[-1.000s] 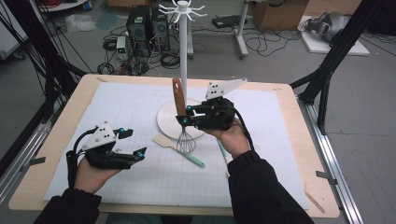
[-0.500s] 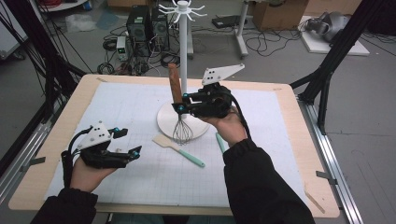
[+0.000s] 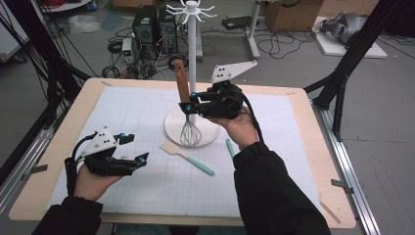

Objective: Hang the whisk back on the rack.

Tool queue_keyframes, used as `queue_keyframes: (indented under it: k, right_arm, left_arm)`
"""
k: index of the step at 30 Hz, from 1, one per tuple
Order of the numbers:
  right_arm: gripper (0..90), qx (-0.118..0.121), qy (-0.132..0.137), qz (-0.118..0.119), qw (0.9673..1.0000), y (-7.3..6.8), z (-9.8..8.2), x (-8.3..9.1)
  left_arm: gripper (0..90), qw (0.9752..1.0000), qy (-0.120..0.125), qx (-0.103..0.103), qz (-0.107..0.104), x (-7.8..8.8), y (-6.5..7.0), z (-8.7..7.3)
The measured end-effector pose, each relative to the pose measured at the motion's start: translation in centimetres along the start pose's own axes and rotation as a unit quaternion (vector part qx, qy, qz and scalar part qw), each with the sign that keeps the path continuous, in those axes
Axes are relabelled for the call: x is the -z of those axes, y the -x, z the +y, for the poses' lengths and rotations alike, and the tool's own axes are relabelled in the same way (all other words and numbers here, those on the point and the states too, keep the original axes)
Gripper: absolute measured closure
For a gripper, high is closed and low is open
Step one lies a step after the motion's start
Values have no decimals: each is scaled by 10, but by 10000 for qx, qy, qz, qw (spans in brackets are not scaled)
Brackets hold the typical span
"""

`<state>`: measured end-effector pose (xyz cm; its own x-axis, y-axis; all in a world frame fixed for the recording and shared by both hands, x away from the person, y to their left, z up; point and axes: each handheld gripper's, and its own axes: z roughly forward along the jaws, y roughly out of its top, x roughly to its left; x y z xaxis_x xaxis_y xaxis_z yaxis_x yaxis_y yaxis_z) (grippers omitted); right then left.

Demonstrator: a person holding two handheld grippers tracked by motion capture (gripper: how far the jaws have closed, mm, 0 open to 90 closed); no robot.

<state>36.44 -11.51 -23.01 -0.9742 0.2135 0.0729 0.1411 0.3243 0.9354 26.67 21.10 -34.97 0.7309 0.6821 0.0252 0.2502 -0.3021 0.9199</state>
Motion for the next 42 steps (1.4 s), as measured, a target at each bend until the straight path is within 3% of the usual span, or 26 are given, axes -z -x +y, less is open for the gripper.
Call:
queue_keyframes:
  k: [24, 42]
  right_arm:
    - [730, -113, 25, -53, 9999, 9, 16, -2]
    - [730, -29, 63, -243, 9997, 20, 52, 9]
  left_arm:
    - [231, 10000, 12, -31, 66, 4, -1, 0]
    - [232, 10000, 11, -45, 56, 3, 0, 0]
